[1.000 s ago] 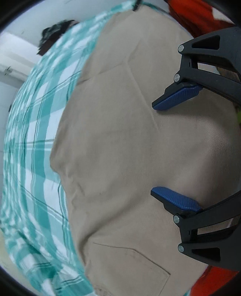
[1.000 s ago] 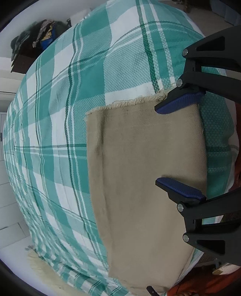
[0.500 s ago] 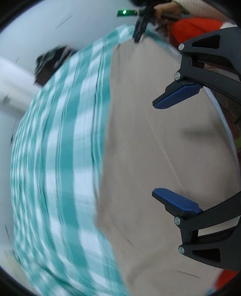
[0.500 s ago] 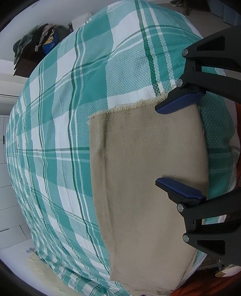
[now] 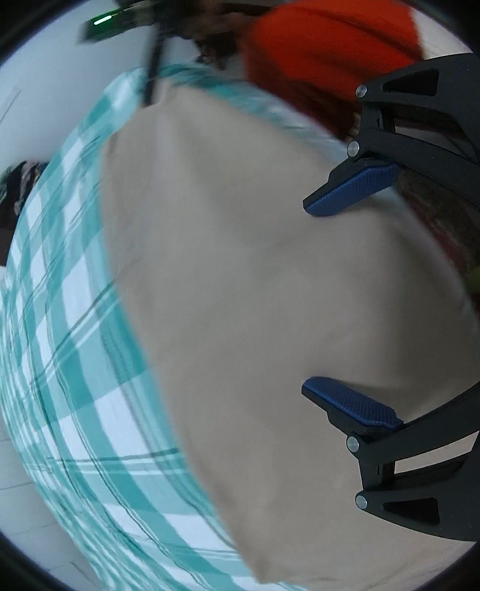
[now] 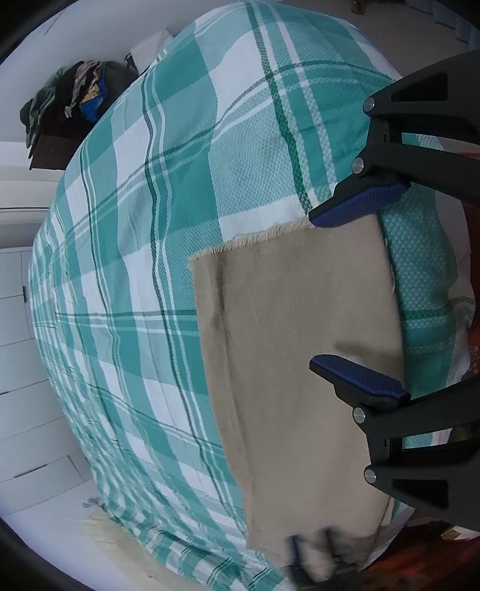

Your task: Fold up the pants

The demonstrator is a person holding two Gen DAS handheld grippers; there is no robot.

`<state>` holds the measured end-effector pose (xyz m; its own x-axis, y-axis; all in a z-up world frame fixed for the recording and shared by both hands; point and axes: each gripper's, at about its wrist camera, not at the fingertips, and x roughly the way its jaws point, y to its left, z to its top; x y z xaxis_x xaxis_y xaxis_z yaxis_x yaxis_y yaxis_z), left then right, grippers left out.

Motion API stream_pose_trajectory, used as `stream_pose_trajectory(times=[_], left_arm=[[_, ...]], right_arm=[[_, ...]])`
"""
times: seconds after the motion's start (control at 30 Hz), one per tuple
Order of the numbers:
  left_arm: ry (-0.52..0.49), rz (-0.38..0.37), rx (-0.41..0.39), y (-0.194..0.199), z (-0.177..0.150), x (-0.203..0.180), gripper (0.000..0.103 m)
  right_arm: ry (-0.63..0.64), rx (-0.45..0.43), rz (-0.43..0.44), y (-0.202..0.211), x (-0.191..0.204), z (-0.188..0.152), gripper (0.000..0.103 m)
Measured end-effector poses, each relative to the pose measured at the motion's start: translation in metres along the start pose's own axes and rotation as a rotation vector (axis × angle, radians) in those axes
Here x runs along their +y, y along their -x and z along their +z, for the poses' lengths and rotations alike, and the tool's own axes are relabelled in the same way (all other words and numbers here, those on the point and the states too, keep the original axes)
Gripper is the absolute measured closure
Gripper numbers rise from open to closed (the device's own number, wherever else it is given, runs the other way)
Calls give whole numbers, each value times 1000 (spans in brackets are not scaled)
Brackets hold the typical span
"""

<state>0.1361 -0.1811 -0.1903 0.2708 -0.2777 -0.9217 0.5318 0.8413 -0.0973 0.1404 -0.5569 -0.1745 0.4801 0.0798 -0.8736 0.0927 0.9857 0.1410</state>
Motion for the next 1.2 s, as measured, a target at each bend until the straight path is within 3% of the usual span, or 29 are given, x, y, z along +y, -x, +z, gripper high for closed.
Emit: stream_pose_trajectory(times=[0.13, 0.2, 0.33, 0.4, 0.53, 0.67, 0.8, 0.9, 0.93, 1.0, 1.03, 1.07, 1.2], left_arm=[[-28, 25, -40, 14, -20, -11, 10], [12, -26, -74, 28, -18, -6, 10], [107, -35, -151, 47, -12, 15, 10], [134, -19, -129, 39, -8, 25, 10], [135, -17, -74, 17, -15, 26, 11], [92, 13, -86, 15, -23, 17, 11], [96, 5, -84, 17, -23, 14, 11], [57, 18, -81, 10, -23, 4, 10], [42, 28, -78, 6, -23, 1, 9], [13, 47, -68, -3, -23, -6, 6], [7, 51, -67, -6, -22, -7, 5], [6, 47, -67, -6, -22, -6, 4], [53, -27, -62, 14, -20, 7, 7]], right_arm=[[-87, -19, 29, 3, -15, -1, 32], [-164, -42, 54, 7, -27, -1, 32], [-389, -205, 188, 40, -59, -15, 32], [-503, -231, 292, 52, -70, -27, 32], [-653, -143, 424, 44, -77, -42, 32], [-725, -46, 468, 19, -79, -45, 37], [-684, 17, 469, -2, -63, -30, 41], [-629, 70, 379, -19, -48, -20, 42], [-622, 74, 363, -25, -45, -20, 46], [-587, 80, 318, -34, -38, -18, 65], [-573, 84, 297, -37, -37, -18, 88], [-570, 87, 294, -39, -35, -17, 93], [-493, 2, 266, -17, -21, -8, 95]])
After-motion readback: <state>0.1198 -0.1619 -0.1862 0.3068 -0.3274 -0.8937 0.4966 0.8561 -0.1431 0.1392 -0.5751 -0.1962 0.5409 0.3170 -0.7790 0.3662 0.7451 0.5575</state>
